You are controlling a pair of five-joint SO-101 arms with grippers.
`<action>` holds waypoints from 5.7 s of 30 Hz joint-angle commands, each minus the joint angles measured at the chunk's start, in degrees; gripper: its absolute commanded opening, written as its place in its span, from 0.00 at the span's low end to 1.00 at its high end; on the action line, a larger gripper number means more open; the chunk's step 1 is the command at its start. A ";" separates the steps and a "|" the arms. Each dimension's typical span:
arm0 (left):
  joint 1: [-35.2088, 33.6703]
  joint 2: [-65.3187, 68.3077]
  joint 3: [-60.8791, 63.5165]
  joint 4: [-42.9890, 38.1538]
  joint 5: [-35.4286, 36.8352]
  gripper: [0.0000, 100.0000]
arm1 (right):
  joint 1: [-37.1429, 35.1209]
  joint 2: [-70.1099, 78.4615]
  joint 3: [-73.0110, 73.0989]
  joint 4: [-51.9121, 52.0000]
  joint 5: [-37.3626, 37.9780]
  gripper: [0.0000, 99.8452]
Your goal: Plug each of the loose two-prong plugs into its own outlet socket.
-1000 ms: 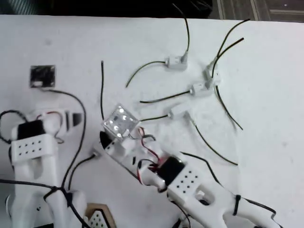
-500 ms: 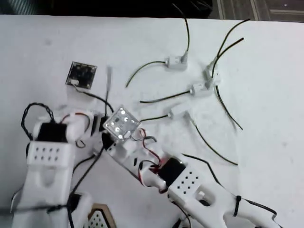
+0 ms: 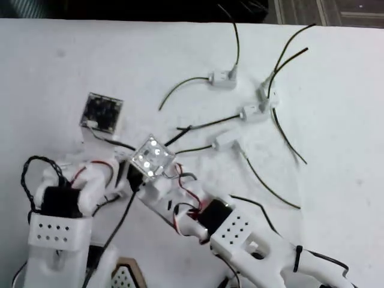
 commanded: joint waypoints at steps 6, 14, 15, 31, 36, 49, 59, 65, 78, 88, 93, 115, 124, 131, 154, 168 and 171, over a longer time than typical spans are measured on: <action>-16.66 -0.48 -3.16 1.76 -3.43 0.29 | 1.54 4.44 -7.74 5.58 5.36 0.02; -31.16 -0.66 0.53 2.81 -9.32 0.28 | 1.54 25.45 -20.40 8.22 6.24 0.02; -32.66 -0.66 2.02 1.85 -9.85 0.28 | 1.54 27.21 -21.63 8.22 6.33 0.02; -39.69 -0.75 18.90 -8.97 -9.23 0.28 | 2.68 36.35 -26.11 4.70 10.29 0.02; -39.69 -0.75 19.08 -8.97 -9.32 0.28 | 4.35 37.93 -26.20 2.15 10.20 0.02; -39.52 -0.75 19.16 -9.05 -9.23 0.28 | 2.42 37.67 -26.20 2.15 6.24 0.02; -39.43 -0.75 19.25 -9.05 -9.23 0.28 | 2.24 38.11 -26.81 2.07 4.22 0.02; -39.43 -0.75 19.25 -9.14 -9.23 0.28 | 2.59 40.92 -28.75 2.15 3.52 0.02; -39.43 -0.75 20.04 -10.37 -9.23 0.28 | 2.51 36.88 -29.63 9.19 3.34 0.02; -39.43 -0.75 20.13 -10.37 -9.23 0.28 | 2.33 41.71 -30.59 6.55 3.34 0.02; -39.43 -0.75 20.13 -10.46 -9.23 0.28 | 2.24 42.33 -30.59 6.11 3.34 0.02; -39.43 -0.75 20.75 -10.73 -9.41 0.28 | 1.19 53.14 -38.95 19.03 3.34 0.02; -39.43 -0.75 20.84 -10.73 -9.41 0.28 | 2.24 53.67 -34.64 19.47 3.78 0.02; -39.43 -0.75 20.92 -10.73 -9.49 0.28 | 2.95 53.67 -33.14 19.38 4.04 0.02; -39.43 -0.75 21.01 -10.73 -9.49 0.28 | 1.54 45.93 -31.74 21.76 4.31 0.09; -39.34 -0.75 21.10 -11.60 -9.41 0.28 | 1.36 45.05 -33.05 21.67 4.04 0.13; -39.34 -0.75 21.10 -11.60 -9.41 0.28 | 1.27 45.05 -33.41 21.67 4.04 0.14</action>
